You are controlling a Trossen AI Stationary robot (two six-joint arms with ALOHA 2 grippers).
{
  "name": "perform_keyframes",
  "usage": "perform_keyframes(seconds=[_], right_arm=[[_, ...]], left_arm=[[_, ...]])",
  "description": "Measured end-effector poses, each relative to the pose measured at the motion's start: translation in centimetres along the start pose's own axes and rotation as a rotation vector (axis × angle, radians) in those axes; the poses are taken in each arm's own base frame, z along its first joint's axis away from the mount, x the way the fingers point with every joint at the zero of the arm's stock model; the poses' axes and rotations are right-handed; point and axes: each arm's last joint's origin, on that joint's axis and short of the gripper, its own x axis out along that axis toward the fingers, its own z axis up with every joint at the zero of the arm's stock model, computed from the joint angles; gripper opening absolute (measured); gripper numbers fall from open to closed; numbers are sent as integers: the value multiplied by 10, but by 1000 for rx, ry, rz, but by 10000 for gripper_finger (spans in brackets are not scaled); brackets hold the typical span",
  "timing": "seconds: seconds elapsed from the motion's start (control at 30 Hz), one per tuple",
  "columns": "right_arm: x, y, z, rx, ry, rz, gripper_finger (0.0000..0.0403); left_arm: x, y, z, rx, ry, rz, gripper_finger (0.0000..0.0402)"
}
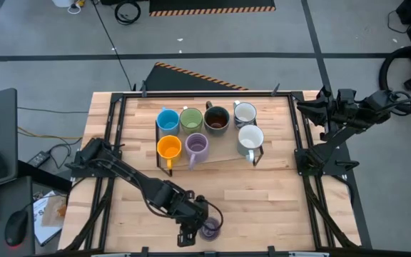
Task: Place coffee mugs
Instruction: Put the right purple white mug on the shelf
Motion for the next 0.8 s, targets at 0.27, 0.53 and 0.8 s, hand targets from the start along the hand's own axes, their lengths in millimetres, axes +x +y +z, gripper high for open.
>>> perform_keyframes(seconds=[0.27,0.53,0.8], right_arm=[[0,0,0,1,0,0,73],[0,0,0,0,0,0,73],[0,0,0,0,0,0,73]], left_arm=[[-30,-25,28,31,-137,-87,142],[-13,-40,46,110,-148,-83,142],[5,-39,33,231,-20,3,144]])
